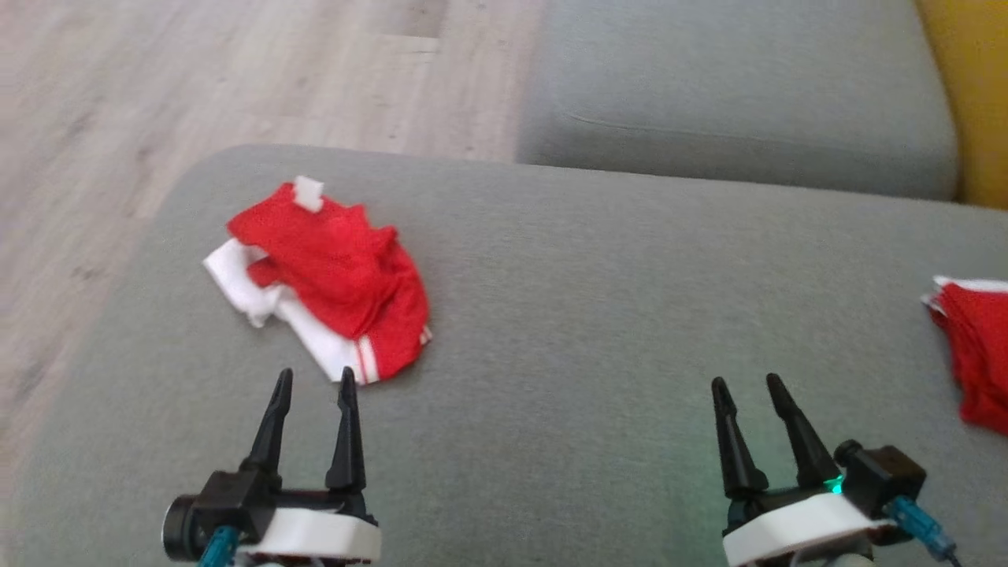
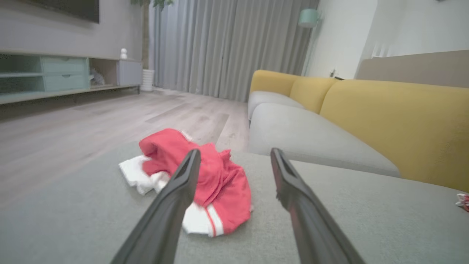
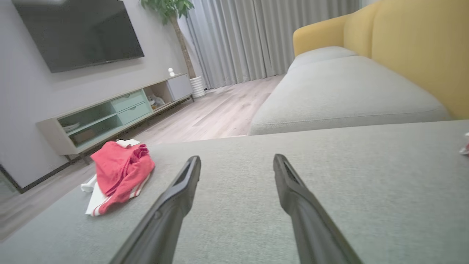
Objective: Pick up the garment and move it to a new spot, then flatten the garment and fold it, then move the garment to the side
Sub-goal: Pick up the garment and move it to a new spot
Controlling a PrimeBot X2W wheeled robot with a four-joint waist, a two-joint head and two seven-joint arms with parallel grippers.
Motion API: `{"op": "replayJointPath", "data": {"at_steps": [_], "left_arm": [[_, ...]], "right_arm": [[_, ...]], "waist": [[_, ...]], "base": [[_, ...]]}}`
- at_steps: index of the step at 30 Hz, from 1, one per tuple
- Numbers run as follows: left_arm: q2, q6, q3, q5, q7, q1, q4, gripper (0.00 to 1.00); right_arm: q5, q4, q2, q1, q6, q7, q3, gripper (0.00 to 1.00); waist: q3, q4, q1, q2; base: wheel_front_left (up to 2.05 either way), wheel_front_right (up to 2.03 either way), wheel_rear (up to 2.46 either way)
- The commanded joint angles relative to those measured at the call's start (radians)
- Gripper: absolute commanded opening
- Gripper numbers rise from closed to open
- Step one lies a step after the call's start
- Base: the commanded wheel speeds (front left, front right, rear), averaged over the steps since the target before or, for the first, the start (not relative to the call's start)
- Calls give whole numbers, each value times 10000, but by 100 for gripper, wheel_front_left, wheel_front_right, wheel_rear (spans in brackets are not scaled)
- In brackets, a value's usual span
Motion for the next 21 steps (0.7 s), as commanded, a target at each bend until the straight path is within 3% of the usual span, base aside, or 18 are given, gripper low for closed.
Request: {"op": "replayJointPath", "data": {"at_steps": [1, 11, 17, 21], "left_arm": [[14, -7, 418, 99, -51, -217, -324, 100], [14, -248, 923, 341, -51, -177, -181, 100], [135, -644, 995, 679, -51, -461, 147, 100], [496, -961, 867, 835, -19, -1589, 694, 100]], "right_arm": [[119, -284, -40, -283, -9, -120, 309, 100], [417, -181, -40, -133, -9, -120, 1031, 100], [501, -177, -39, -251, -9, -120, 1123, 100], [353, -247, -39, -483, -9, -120, 972, 100]], "waist": [[-104, 532, 0, -1], [-195, 1523, 0, -1], [132, 1283, 0, -1], [817, 892, 0, -1]], "base": [[0, 0, 0], [0, 0, 0], [0, 0, 0], [0, 0, 0]]}}
